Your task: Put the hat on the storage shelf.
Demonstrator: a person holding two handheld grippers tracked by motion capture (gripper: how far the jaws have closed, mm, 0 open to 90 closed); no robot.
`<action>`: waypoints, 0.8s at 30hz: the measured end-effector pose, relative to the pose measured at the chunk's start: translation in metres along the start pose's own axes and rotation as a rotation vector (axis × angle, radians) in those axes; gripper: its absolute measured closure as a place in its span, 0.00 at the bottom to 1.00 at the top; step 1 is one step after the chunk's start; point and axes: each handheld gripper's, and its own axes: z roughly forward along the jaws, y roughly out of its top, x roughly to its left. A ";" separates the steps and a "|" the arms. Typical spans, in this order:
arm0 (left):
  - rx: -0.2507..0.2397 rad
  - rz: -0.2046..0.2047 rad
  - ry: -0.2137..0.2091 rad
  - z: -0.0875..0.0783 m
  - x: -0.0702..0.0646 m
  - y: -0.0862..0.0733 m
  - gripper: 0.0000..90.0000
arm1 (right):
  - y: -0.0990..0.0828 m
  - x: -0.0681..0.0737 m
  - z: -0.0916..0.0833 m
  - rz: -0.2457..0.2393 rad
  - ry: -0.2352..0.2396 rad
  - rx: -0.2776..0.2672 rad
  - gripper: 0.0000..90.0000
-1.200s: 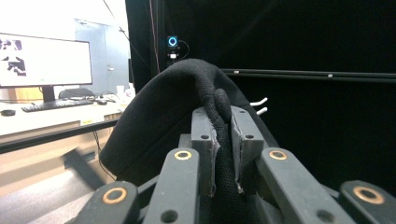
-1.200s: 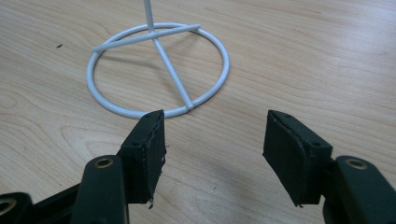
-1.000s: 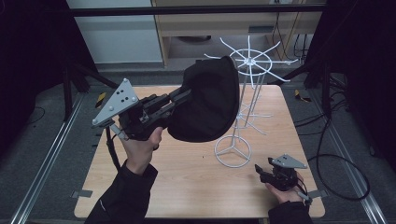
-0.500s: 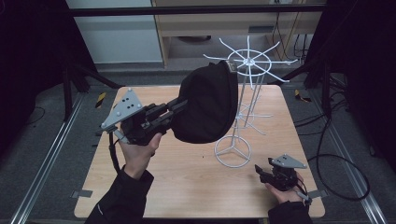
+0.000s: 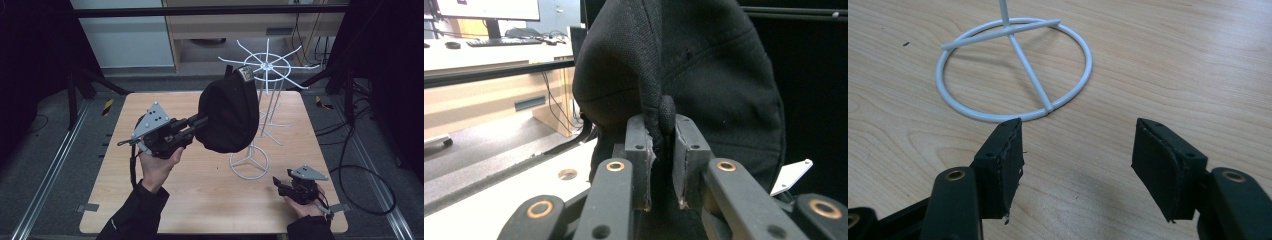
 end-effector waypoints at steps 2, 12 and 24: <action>0.011 0.007 0.003 0.002 0.000 -0.001 0.87 | 0.000 0.000 0.000 -0.003 -0.002 -0.001 0.41; 0.016 0.016 0.024 0.000 0.000 -0.003 0.68 | 0.000 0.000 0.001 -0.001 0.000 -0.002 0.41; -0.011 0.003 0.049 -0.029 0.007 -0.016 0.44 | 0.000 -0.001 0.000 0.009 -0.002 -0.003 0.40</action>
